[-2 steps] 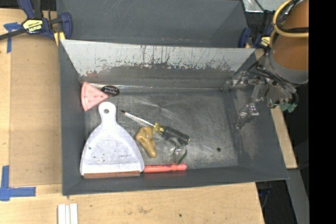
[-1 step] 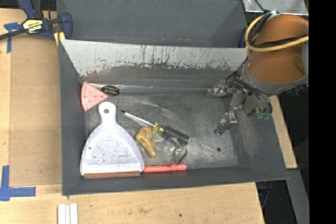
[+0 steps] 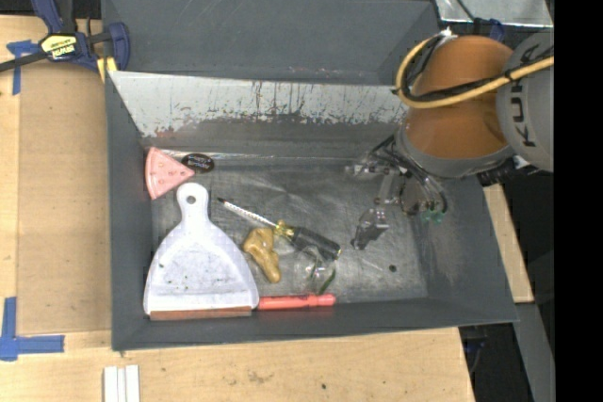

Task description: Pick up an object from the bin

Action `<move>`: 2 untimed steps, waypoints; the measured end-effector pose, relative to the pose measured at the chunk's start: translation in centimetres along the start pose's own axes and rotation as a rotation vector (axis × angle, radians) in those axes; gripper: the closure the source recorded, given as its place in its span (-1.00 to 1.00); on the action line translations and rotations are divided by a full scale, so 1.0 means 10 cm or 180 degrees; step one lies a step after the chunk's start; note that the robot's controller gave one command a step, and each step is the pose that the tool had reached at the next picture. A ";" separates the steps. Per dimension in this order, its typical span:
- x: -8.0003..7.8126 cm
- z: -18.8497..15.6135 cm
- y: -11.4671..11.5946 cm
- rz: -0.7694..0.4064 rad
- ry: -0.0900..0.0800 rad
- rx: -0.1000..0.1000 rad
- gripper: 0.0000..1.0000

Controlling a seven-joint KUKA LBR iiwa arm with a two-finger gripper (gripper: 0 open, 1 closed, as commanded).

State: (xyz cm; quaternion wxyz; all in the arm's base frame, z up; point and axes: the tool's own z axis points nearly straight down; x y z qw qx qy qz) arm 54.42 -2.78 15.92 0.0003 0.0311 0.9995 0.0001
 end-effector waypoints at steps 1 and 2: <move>-0.21 0.05 0.36 0.0158 -0.0012 0.0000 -1.00; 0.07 0.67 0.56 0.0473 -0.0026 -0.0007 -1.00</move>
Offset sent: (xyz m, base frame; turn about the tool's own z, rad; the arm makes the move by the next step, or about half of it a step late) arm -0.0172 0.0635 -0.0892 0.1715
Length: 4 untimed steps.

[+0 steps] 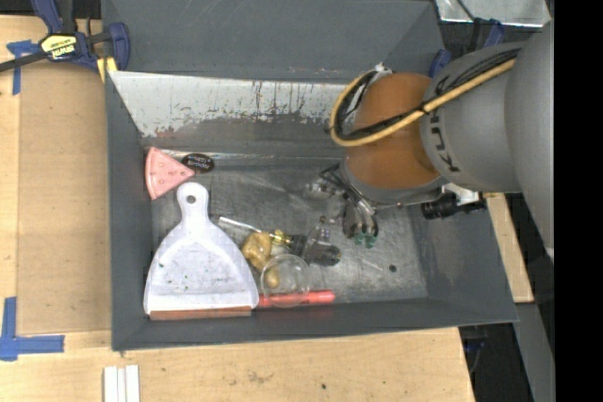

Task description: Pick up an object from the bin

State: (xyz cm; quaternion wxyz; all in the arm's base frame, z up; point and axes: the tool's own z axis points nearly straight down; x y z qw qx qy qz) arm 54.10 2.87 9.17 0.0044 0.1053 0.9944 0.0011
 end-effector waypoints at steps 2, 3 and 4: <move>-0.12 0.15 0.12 0.0056 -0.0045 0.0002 1.00; -0.13 0.15 0.12 0.0056 -0.0041 0.0003 1.00; -0.11 0.11 0.12 0.0053 0.0000 0.0009 1.00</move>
Offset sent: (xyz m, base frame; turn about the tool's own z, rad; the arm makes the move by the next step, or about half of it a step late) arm 0.0000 0.0000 0.0000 0.0000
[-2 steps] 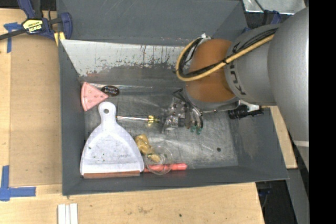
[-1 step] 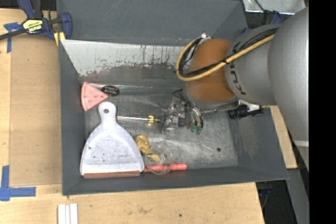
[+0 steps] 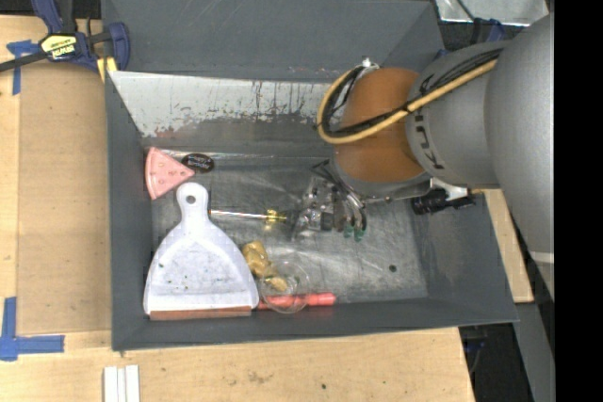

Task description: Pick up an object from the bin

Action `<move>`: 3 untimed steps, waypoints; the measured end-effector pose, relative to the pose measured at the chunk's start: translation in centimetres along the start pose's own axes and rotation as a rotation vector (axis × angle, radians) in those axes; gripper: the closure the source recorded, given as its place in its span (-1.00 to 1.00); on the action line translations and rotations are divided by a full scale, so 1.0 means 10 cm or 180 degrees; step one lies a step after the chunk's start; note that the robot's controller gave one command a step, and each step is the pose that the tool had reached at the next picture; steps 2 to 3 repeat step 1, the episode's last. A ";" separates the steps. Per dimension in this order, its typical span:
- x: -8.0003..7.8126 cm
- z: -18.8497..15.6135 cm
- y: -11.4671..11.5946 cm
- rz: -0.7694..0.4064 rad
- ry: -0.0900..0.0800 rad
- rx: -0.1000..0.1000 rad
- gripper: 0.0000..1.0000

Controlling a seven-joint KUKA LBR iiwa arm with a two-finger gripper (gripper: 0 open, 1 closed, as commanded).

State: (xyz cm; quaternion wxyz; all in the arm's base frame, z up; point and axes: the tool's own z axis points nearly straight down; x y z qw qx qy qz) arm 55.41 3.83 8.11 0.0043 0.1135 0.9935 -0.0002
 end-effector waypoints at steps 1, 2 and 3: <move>0.01 -0.10 0.00 -0.0004 0.0025 0.0004 1.00; 0.01 -0.10 0.00 -0.0004 0.0025 0.0004 1.00; 0.01 -0.10 0.00 -0.0004 0.0025 0.0004 1.00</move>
Offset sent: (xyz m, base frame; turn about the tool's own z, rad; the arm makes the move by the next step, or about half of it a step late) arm 0.0000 -0.0002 0.0756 0.0000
